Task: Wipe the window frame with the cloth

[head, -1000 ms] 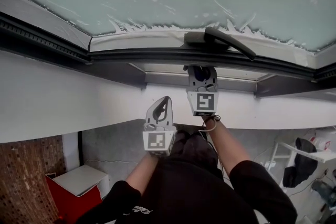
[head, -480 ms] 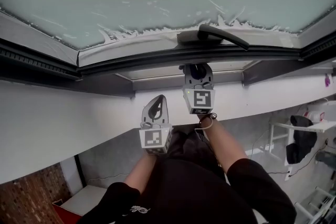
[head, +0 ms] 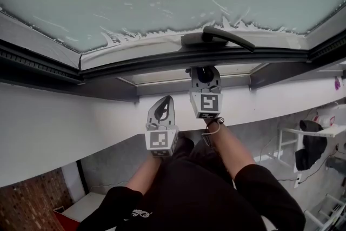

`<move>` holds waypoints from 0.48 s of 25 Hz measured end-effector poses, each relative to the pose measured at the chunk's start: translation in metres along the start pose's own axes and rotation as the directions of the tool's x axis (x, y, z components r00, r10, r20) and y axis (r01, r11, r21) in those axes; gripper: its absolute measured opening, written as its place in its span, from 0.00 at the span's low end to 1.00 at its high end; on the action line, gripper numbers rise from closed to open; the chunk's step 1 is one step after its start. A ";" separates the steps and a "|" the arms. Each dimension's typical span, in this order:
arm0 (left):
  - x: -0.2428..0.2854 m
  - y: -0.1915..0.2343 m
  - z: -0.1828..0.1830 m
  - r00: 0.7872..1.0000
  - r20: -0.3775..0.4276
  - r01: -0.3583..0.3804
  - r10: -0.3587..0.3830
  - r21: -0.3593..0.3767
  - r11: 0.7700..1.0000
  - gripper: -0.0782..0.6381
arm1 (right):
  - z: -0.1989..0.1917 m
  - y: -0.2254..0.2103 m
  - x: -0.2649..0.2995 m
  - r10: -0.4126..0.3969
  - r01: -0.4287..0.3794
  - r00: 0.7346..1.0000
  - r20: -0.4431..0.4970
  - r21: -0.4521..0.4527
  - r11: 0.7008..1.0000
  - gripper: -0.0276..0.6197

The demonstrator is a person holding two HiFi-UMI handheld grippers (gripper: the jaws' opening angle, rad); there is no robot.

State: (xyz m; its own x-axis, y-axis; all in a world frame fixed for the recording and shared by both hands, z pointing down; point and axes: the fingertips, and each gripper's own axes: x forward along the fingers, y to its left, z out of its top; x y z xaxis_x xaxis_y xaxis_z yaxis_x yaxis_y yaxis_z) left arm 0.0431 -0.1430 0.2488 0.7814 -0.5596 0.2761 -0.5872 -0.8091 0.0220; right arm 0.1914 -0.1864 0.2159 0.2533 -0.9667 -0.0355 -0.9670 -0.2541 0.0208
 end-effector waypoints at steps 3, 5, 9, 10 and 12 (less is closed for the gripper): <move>0.006 -0.007 0.000 1.000 0.000 -0.031 0.031 -0.007 0.999 0.12 | 0.001 -0.008 -0.001 0.014 -0.014 1.000 0.007 0.015 1.000 0.12; 0.009 -0.017 0.000 0.999 -0.006 -0.038 0.038 0.001 0.999 0.12 | 0.001 -0.013 -0.004 0.031 -0.031 0.999 0.007 0.017 0.999 0.12; 0.017 -0.037 0.004 0.999 -0.009 -0.051 0.051 0.004 0.999 0.12 | 0.001 -0.026 -0.007 0.057 -0.057 0.998 0.010 0.011 0.998 0.12; 0.019 -0.041 0.005 0.999 -0.010 -0.053 0.053 0.006 0.999 0.12 | 0.001 -0.028 -0.007 0.063 -0.063 0.998 0.010 0.011 0.998 0.12; 0.022 -0.050 0.004 0.999 -0.016 -0.052 0.052 0.014 0.999 0.12 | 0.000 -0.034 -0.009 0.071 -0.071 0.997 0.010 0.012 0.997 0.12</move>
State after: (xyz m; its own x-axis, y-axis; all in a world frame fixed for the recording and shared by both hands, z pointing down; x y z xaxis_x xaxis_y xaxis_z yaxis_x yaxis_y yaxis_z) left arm 0.0904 -0.1160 0.2495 0.7465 -0.5978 0.2921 -0.6237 -0.7816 -0.0057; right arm 0.2220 -0.1691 0.2154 0.1836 -0.9820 -0.0444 -0.9828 -0.1843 0.0112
